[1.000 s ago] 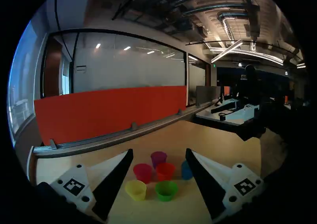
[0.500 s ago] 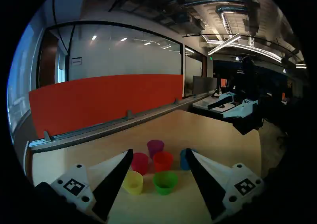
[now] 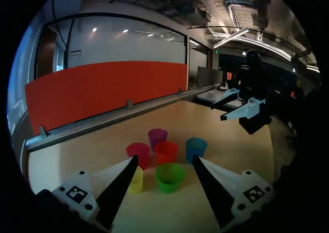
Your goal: Pour water
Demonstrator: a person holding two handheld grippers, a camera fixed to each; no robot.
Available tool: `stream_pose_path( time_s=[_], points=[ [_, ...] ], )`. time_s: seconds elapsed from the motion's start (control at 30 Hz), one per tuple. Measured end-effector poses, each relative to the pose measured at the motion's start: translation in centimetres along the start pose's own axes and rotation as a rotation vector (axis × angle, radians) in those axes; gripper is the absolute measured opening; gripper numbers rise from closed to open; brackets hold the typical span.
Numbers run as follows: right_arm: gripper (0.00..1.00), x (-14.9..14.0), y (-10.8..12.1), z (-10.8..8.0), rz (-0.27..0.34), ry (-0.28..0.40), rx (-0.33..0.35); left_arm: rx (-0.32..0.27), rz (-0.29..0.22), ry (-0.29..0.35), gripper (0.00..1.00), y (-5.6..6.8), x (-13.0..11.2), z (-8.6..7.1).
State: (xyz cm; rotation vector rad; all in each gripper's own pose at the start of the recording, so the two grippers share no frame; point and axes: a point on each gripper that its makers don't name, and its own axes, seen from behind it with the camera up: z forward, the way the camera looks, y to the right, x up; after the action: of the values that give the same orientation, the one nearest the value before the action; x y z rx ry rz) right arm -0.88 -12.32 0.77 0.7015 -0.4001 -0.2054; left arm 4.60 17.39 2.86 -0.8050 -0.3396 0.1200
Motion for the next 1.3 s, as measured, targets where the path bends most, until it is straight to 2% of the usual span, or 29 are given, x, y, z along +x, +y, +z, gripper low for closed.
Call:
stream_pose_path(
  time_s=[0.2, 0.57, 1.03, 1.3],
  points=[
    [1.00, -1.7, -0.1, 1.1, -0.012, -0.026, 0.003, -0.012, 0.016, -0.036, 0.98, 0.5, -2.0, 1.2],
    [1.00, -4.8, -0.3, 2.7, 0.004, -0.078, 0.021, -0.039, 0.034, -0.116, 0.98, 1.4, -5.8, 3.0],
    [1.00, -8.3, -0.4, 4.4, 0.001, -0.142, 0.036, -0.044, 0.027, -0.215, 0.98, 0.9, -10.2, 4.5],
    [1.00, -9.6, -0.5, 5.4, -0.014, -0.170, 0.041, -0.061, 0.039, -0.244, 0.98, 1.0, -10.9, 5.7]
  ],
)
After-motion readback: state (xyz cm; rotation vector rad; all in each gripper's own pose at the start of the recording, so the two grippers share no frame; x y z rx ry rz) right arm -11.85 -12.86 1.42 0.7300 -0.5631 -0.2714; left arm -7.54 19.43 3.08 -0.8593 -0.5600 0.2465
